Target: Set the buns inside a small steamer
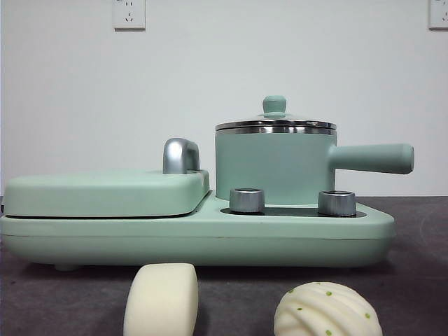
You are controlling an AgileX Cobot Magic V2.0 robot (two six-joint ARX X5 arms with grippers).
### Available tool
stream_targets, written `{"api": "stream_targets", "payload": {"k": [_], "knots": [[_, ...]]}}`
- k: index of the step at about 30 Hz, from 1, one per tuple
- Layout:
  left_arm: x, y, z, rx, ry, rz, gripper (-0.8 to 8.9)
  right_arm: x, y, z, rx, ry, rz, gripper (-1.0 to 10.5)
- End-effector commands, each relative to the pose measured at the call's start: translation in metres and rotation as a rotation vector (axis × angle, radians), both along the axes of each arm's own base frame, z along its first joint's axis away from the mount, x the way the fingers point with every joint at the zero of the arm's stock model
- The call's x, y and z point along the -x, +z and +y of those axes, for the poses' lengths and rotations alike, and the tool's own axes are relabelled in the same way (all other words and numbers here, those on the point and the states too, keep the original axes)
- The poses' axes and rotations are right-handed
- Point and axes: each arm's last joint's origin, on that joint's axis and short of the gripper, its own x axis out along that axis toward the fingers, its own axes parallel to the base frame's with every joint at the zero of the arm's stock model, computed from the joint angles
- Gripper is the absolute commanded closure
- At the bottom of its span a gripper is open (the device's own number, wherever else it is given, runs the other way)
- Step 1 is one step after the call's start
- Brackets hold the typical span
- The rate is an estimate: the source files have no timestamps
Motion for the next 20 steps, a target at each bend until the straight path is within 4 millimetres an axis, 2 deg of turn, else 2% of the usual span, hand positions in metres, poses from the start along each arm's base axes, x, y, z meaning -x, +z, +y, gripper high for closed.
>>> {"api": "stream_targets", "payload": {"k": [1, 5, 8, 13, 20], "knots": [[-0.001, -0.001, -0.002, 0.057, -0.043, -0.016, 8.06, 0.001, 0.005, 0.003, -0.109, 0.084, -0.02, 9.3], [0.001, 0.01, -0.004, 0.088, -0.097, -0.028, 8.05, 0.005, 0.02, 0.004, -0.18, 0.117, -0.023, 9.3], [0.001, 0.022, -0.007, 0.098, -0.146, -0.031, 8.04, 0.011, 0.038, 0.004, -0.193, 0.129, -0.033, 9.3], [0.0, 0.049, -0.013, 0.133, -0.219, -0.024, 8.05, 0.025, 0.076, 0.005, -0.206, 0.178, -0.019, 9.3], [-0.014, 0.094, -0.026, 0.148, -0.419, 0.047, 8.05, 0.035, 0.132, 0.01, -0.202, 0.358, 0.03, 9.3]]}}
